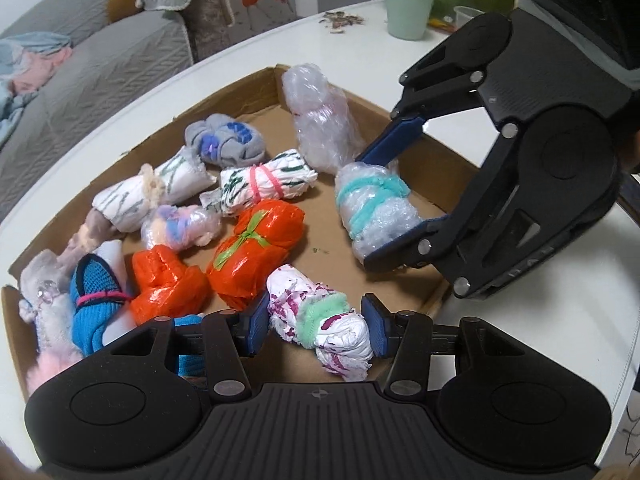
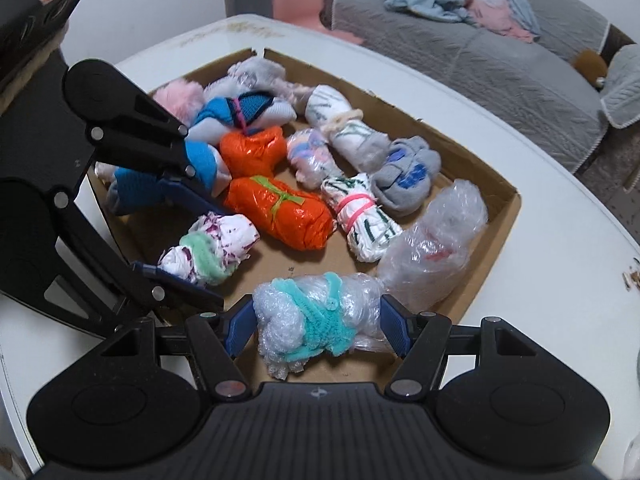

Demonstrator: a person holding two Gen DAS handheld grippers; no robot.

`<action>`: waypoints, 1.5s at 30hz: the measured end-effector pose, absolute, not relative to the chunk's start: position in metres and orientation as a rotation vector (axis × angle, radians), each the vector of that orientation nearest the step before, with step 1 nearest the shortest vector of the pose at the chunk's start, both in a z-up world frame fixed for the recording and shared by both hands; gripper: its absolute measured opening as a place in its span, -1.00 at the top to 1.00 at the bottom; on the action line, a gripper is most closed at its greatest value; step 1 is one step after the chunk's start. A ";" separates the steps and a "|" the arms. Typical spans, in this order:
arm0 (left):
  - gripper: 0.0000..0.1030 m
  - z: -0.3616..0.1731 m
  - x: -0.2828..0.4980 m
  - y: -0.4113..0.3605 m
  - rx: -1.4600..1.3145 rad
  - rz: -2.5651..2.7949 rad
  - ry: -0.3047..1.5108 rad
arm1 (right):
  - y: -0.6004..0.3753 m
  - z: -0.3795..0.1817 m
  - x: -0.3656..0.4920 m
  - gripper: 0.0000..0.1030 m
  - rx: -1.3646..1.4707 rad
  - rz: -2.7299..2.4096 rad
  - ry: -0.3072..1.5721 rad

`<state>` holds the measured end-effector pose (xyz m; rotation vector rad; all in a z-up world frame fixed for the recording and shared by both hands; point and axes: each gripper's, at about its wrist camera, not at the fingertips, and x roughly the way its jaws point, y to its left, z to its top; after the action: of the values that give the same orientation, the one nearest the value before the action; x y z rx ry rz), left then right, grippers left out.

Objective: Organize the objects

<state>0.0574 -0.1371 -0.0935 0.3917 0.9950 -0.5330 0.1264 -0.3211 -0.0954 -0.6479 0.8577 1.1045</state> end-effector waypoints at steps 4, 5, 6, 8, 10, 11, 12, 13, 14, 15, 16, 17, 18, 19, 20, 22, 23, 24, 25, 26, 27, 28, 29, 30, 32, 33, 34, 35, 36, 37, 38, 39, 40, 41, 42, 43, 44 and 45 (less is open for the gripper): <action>-0.10 -0.097 0.062 -0.136 0.373 -0.516 1.006 | -0.320 -0.096 0.126 -0.23 -0.656 1.118 0.860; -0.12 -0.098 0.063 -0.135 0.369 -0.509 1.011 | -0.320 -0.096 0.126 -0.23 -0.654 1.119 0.863; -0.12 -0.098 0.064 -0.135 0.362 -0.505 1.015 | -0.321 -0.096 0.126 -0.25 -0.654 1.120 0.865; -0.15 -0.098 0.065 -0.135 0.363 -0.494 1.017 | -0.322 -0.096 0.127 -0.26 -0.655 1.119 0.867; -0.18 -0.098 0.066 -0.135 0.361 -0.490 1.024 | -0.322 -0.096 0.127 -0.29 -0.657 1.118 0.869; -0.25 -0.098 0.066 -0.135 0.362 -0.486 1.026 | -0.322 -0.097 0.127 -0.30 -0.661 1.119 0.869; -0.30 -0.098 0.067 -0.134 0.363 -0.475 1.027 | -0.323 -0.097 0.127 -0.32 -0.664 1.115 0.866; -0.43 -0.098 0.067 -0.133 0.364 -0.460 1.029 | -0.323 -0.097 0.127 -0.35 -0.665 1.112 0.867; -0.49 -0.097 0.067 -0.132 0.365 -0.453 1.027 | -0.324 -0.097 0.127 -0.37 -0.667 1.106 0.870; -0.51 -0.096 0.066 -0.132 0.368 -0.455 1.024 | -0.325 -0.096 0.127 -0.40 -0.671 1.102 0.870; -0.56 -0.094 0.065 -0.131 0.371 -0.455 1.021 | -0.324 -0.096 0.126 -0.44 -0.674 1.103 0.863; -0.64 -0.093 0.064 -0.131 0.373 -0.454 1.022 | -0.324 -0.094 0.125 -0.46 -0.678 1.104 0.858; -0.66 -0.092 0.063 -0.131 0.372 -0.457 1.025 | -0.325 -0.092 0.124 -0.54 -0.686 1.096 0.851; -0.69 -0.090 0.062 -0.130 0.370 -0.455 1.020 | -0.326 -0.090 0.123 -0.57 -0.693 1.093 0.843; -0.73 -0.088 0.061 -0.130 0.370 -0.455 1.018 | -0.327 -0.088 0.122 -0.59 -0.696 1.091 0.837; -0.78 -0.084 0.059 -0.130 0.371 -0.446 1.015 | -0.329 -0.084 0.120 -0.65 -0.701 1.089 0.823; -0.82 -0.080 0.057 -0.129 0.371 -0.446 1.011 | -0.329 -0.082 0.120 -0.66 -0.703 1.089 0.818; -0.86 -0.077 0.055 -0.129 0.371 -0.444 1.004 | -0.330 -0.080 0.120 -0.67 -0.700 1.090 0.816; -0.93 -0.073 0.054 -0.129 0.371 -0.442 0.996 | -0.331 -0.078 0.119 -0.67 -0.697 1.093 0.813; -0.97 -0.069 0.051 -0.128 0.372 -0.445 0.988 | -0.333 -0.076 0.119 -0.67 -0.697 1.092 0.808; -0.98 -0.064 0.048 -0.128 0.377 -0.452 0.982 | -0.333 -0.073 0.119 -0.67 -0.697 1.087 0.805; -0.99 -0.059 0.044 -0.127 0.385 -0.461 0.978 | -0.334 -0.071 0.119 -0.67 -0.693 1.084 0.804; -0.99 -0.054 0.041 -0.126 0.392 -0.463 0.974 | -0.335 -0.069 0.118 -0.67 -0.688 1.085 0.801; -0.99 -0.048 0.038 -0.125 0.395 -0.461 0.970 | -0.336 -0.066 0.117 -0.67 -0.683 1.085 0.797; -0.99 -0.037 0.031 -0.118 0.385 -0.446 0.963 | -0.337 -0.061 0.114 -0.67 -0.670 1.081 0.794; -0.99 -0.033 0.028 -0.114 0.374 -0.432 0.958 | -0.338 -0.058 0.113 -0.67 -0.660 1.081 0.794; -0.99 -0.029 0.025 -0.109 0.359 -0.411 0.956 | -0.337 -0.056 0.111 -0.67 -0.651 1.079 0.792; -0.99 -0.025 0.023 -0.104 0.340 -0.381 0.959 | -0.337 -0.053 0.108 -0.68 -0.636 1.073 0.788; -0.99 -0.021 0.020 -0.098 0.318 -0.348 0.965 | -0.336 -0.051 0.105 -0.73 -0.619 1.065 0.785; -0.99 -0.017 0.018 -0.092 0.298 -0.316 0.967 | -0.335 -0.049 0.103 -0.77 -0.601 1.059 0.786; -0.99 -0.014 0.015 -0.087 0.280 -0.281 0.962 | -0.334 -0.046 0.100 -0.78 -0.581 1.053 0.786; -0.99 -0.011 0.011 -0.082 0.266 -0.242 0.956 | -0.334 -0.044 0.098 -0.81 -0.561 1.044 0.787; -0.99 -0.007 0.008 -0.078 0.248 -0.204 0.950 | -0.332 -0.042 0.096 -0.83 -0.541 1.033 0.789; -0.99 -0.005 0.005 -0.073 0.227 -0.173 0.949 | -0.331 -0.040 0.094 -0.84 -0.522 1.021 0.791; -0.99 -0.003 0.003 -0.070 0.206 -0.146 0.949 | -0.329 -0.039 0.093 -0.87 -0.505 1.006 0.791; -0.99 -0.001 0.002 -0.067 0.190 -0.112 0.945 | -0.328 -0.038 0.091 -0.91 -0.490 0.989 0.791; -0.99 0.002 0.000 -0.066 0.189 -0.068 0.940 | -0.328 -0.037 0.089 -0.92 -0.479 0.972 0.791; -0.99 0.004 -0.002 -0.066 0.198 -0.020 0.935 | -0.327 -0.036 0.088 -0.92 -0.469 0.956 0.792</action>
<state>-0.0021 -0.0658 0.0044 0.1984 0.9345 -0.0199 0.0877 -0.3271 -0.0364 -0.4691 0.7916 0.9559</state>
